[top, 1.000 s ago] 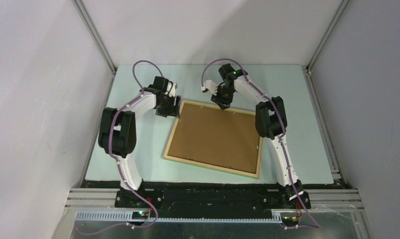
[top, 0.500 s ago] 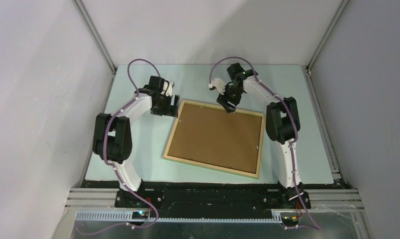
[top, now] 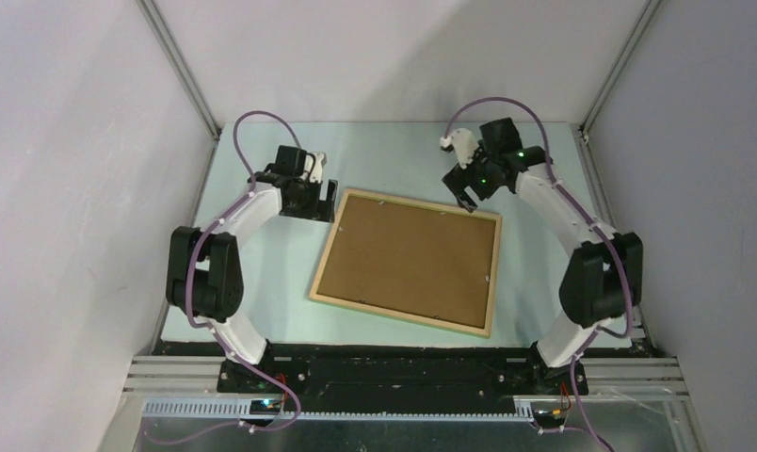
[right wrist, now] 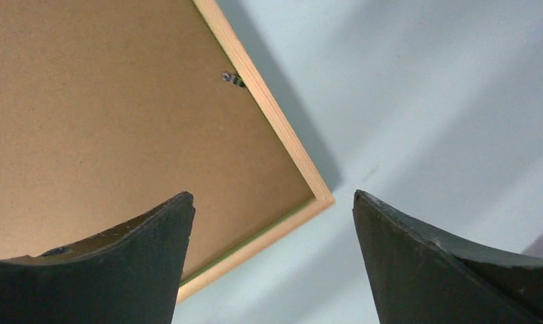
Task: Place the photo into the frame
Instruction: Install the photo frame at the center of the board.
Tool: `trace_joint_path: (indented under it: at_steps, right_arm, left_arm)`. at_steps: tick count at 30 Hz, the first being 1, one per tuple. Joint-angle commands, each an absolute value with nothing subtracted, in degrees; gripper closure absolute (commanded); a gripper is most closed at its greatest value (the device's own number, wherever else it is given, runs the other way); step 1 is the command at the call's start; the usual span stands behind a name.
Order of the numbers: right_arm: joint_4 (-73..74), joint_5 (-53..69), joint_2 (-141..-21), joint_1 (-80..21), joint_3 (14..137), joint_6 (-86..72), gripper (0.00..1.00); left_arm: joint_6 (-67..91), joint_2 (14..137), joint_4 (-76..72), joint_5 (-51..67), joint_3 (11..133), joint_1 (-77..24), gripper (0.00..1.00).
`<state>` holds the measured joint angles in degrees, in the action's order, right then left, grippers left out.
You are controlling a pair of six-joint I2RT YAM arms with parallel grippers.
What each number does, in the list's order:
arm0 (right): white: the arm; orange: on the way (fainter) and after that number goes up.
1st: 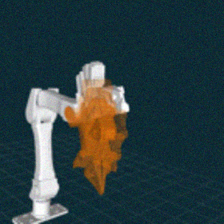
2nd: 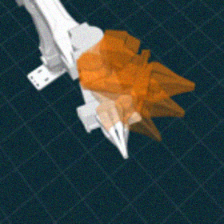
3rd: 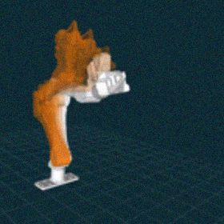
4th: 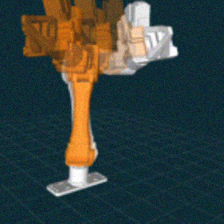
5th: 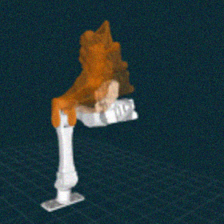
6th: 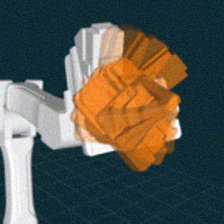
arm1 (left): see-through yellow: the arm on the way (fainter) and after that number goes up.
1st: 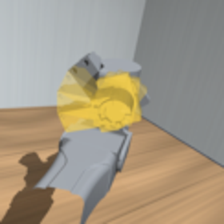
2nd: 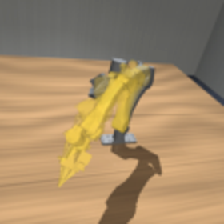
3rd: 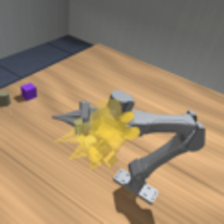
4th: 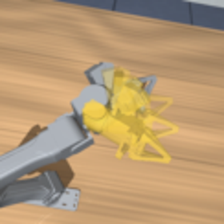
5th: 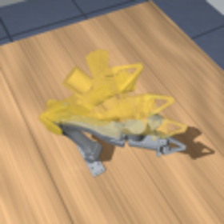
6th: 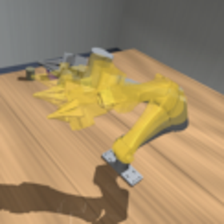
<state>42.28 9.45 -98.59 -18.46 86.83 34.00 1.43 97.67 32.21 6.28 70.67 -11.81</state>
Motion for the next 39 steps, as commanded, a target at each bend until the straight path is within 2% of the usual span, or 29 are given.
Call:
trace_joint_path:
  at_steps: [1,4,11,16,27,39]
  right_arm:
    - [38.1,9.4,-90.3,-14.3,83.4,25.3,0.05]
    - [38.5,11.7,-85.4,-11.4,81.3,21.4,0.01]
    - [34.3,8.9,-72.5,-5.6,68.8,17.2,0.0]
    - [37.5,13.2,-67.1,-2.3,63.3,17.3,0.0]
    - [38.1,18.5,-63.1,3.0,51.7,15.0,0.0]
    - [35.0,16.4,-66.0,3.2,50.0,13.1,0.0]
  left_arm:
    - [0.9,93.2,29.5,6.6,69.1,-11.5,0.05]
    - [1.0,92.2,28.6,6.5,68.0,-11.5,0.04]
    - [0.3,89.2,26.8,5.5,65.7,-11.4,0.0]
    - [0.1,87.6,25.8,5.5,64.2,-11.5,0.0]
    - [0.1,84.7,23.2,11.2,60.3,-11.5,0.0]
    - [-1.5,86.1,22.8,14.3,59.2,-11.4,0.02]
